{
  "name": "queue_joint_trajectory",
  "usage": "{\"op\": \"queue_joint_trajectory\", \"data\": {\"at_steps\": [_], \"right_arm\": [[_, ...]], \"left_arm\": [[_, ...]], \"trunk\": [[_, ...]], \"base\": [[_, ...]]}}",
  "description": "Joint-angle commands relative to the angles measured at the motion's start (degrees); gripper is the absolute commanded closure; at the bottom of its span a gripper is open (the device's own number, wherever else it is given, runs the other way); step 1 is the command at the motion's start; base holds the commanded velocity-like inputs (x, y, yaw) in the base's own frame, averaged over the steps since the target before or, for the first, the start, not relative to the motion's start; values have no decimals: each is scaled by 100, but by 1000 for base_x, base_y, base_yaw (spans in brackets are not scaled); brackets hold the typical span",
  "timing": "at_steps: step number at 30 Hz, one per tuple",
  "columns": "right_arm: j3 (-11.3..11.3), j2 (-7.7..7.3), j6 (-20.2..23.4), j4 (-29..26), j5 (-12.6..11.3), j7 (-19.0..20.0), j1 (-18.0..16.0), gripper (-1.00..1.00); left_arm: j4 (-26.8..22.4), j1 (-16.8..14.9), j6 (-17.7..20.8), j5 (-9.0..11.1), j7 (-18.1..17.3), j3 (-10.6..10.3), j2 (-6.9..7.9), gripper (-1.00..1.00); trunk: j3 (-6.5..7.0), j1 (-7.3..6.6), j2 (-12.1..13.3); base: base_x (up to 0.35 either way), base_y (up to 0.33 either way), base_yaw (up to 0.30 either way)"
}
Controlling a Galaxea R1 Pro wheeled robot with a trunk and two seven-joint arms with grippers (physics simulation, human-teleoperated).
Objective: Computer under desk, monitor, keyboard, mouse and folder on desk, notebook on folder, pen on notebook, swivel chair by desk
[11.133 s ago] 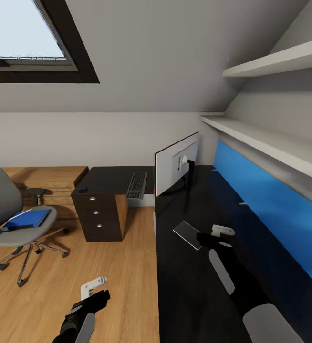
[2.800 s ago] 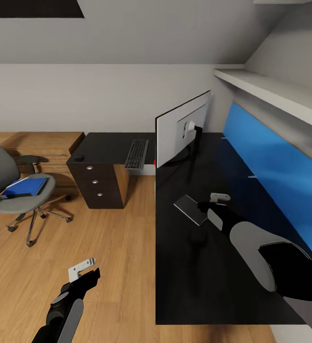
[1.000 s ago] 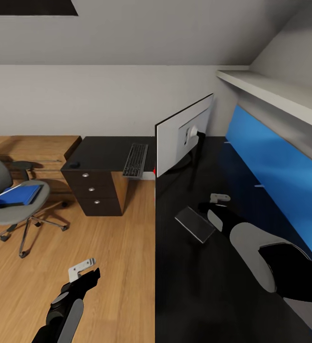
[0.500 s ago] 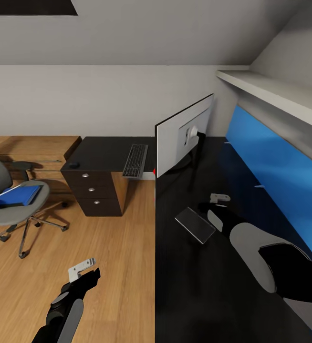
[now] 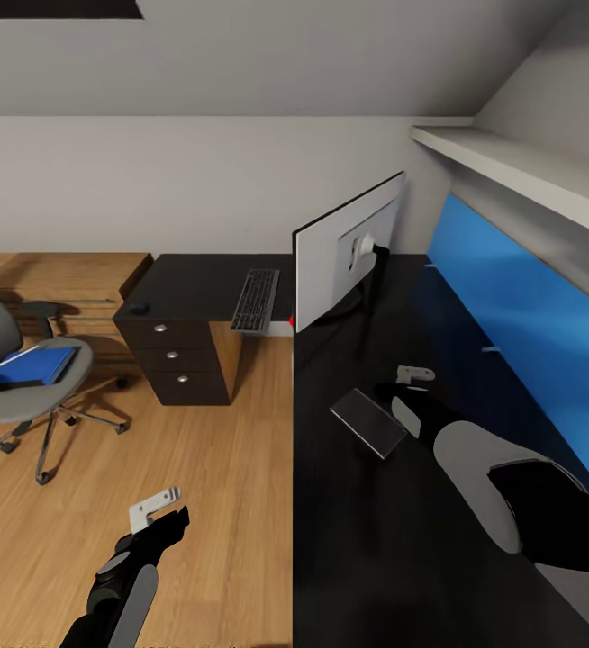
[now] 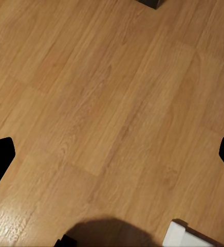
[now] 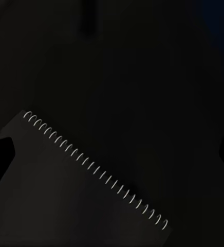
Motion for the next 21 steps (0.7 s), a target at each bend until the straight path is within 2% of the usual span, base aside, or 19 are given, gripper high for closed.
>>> {"op": "queue_joint_trajectory", "data": {"at_steps": [1,21], "right_arm": [[49,-1,38,-11,-42,-31,-4,-100],[52,-1,30,-18,-42,-25,-6,-100]], "left_arm": [[-10,-3,18,60,36,4,-3,-100],[-10,-3,18,59,37,4,-3,-100]], "trunk": [[-19,3,-11],[-197,3,-11]], "base": [[0,0,0],[0,0,0]]}}
